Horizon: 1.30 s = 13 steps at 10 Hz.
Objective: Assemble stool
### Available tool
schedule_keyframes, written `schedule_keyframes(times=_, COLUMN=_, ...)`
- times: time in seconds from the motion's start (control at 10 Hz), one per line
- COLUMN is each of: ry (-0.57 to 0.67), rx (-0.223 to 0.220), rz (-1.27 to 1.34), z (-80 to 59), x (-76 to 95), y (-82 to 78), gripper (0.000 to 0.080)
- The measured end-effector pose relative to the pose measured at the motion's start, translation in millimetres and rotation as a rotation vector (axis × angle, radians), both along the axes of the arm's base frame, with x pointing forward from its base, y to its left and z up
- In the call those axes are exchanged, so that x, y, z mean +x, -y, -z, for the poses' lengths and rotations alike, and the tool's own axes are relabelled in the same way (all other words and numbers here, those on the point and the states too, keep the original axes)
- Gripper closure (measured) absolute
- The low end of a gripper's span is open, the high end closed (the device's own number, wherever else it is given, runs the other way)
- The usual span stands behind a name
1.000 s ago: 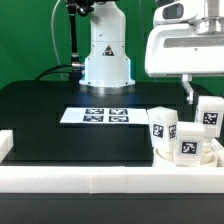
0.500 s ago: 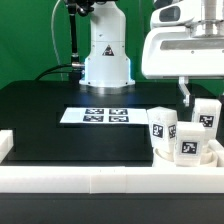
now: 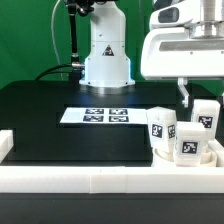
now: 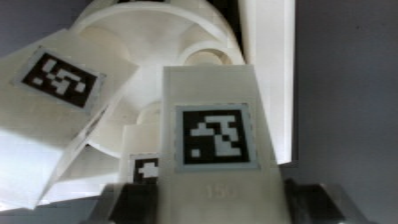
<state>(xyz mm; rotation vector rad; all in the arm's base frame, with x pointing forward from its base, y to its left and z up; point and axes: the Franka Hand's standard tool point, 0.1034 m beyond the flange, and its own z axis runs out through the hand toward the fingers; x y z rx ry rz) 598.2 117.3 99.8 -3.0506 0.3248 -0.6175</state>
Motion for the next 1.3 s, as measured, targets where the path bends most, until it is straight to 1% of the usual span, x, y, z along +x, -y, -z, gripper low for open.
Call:
schedule_keyframes(times=0.1, ry=0.001, rx=0.000, rz=0.000, z=1.1, x=-0.1, y=1.0, gripper=0.0462)
schedule_keyframes(times=0.4, ry=-0.003, rx=0.002, rz=-0.011, z=3.3, x=-2.4, y=-6.3, gripper=0.0462)
schedule_keyframes(times=0.8, ry=-0.007, rx=-0.005, rz=-0.011, z=10.8, x=-4.1, y=-4.1, gripper=0.0462)
schedule_keyframes(times=1.3, ry=0.010, rx=-0.008, rz=-0.016, z=11.2, x=-2.1, y=-5.0, gripper=0.0462)
